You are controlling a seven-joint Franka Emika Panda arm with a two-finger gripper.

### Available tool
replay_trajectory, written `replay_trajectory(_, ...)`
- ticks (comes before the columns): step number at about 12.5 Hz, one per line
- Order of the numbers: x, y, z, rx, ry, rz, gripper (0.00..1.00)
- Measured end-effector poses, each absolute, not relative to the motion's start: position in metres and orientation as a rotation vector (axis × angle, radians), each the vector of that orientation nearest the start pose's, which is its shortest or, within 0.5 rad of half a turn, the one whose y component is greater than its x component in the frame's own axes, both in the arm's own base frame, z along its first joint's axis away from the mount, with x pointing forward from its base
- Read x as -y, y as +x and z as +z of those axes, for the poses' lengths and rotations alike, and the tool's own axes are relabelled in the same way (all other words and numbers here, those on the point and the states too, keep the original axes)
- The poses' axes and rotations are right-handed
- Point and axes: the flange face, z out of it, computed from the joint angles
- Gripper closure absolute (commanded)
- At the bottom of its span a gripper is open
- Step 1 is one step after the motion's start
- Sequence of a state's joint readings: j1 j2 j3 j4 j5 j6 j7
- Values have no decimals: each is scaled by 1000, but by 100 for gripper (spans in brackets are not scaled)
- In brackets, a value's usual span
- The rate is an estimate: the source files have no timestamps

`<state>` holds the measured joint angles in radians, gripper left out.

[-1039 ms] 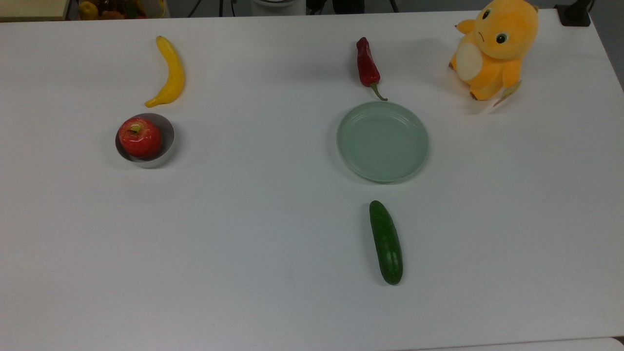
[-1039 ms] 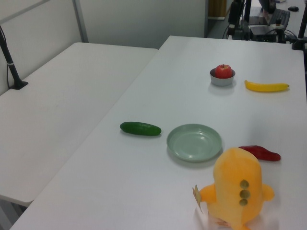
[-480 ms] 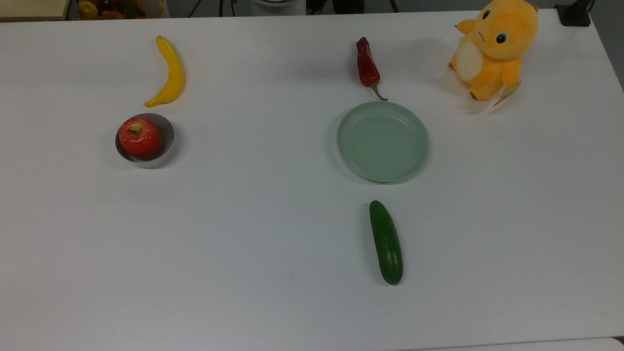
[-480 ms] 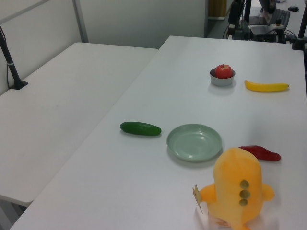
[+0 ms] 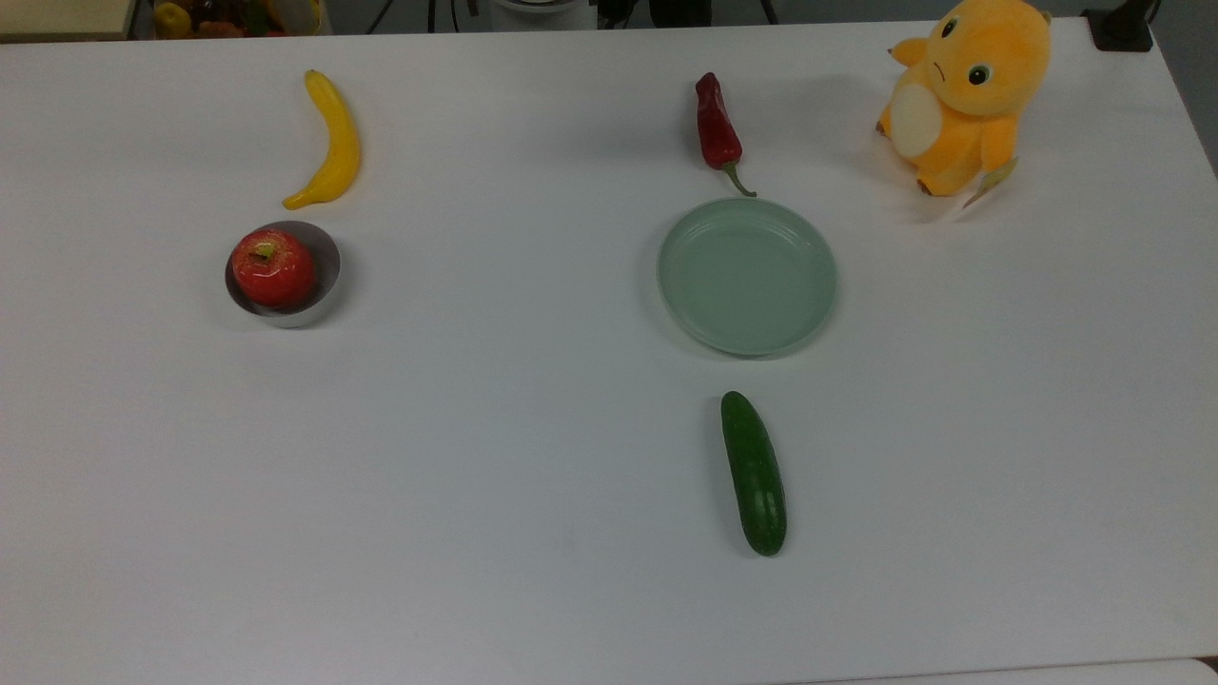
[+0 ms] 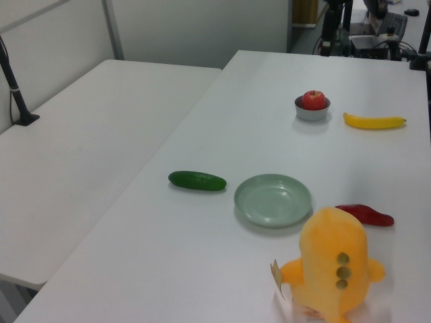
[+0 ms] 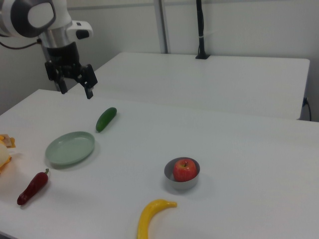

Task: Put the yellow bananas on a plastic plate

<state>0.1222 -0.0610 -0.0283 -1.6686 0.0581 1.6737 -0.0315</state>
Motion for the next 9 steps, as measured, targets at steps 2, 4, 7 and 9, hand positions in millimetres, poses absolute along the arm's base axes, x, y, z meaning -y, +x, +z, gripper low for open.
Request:
replay_trajectory(2,-53,542,603,227,-3089,-44,0)
replay_trajectory(4,-38,544,585,271,-3110,10,0)
replay_trajectory(7,10,554,560,303,-3111,19,0)
replay_trajectory(9,51,563,536,294,-3116,-7,0)
